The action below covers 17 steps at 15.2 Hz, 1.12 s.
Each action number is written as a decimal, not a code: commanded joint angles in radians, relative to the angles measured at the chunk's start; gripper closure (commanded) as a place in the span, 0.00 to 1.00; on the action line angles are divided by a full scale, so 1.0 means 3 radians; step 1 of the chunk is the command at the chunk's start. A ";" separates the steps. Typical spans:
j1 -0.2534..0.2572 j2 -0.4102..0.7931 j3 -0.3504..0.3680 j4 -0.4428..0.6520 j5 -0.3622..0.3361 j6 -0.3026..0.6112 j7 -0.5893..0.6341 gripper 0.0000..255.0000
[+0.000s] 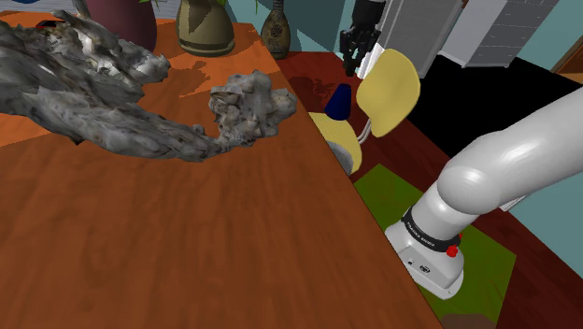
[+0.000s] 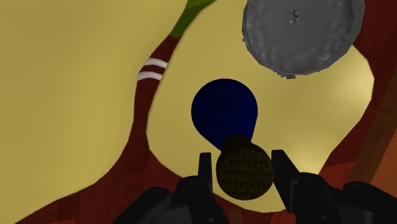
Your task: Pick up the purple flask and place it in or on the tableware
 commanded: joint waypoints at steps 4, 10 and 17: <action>0.0038 -0.0194 0.0097 0.0063 0.0018 -0.0261 0.0119 1.00; 0.0151 -0.0641 0.0374 0.0017 0.0122 -0.0670 0.0460 1.00; 0.0280 -0.0982 0.0686 0.0133 0.0306 -0.1126 0.0840 1.00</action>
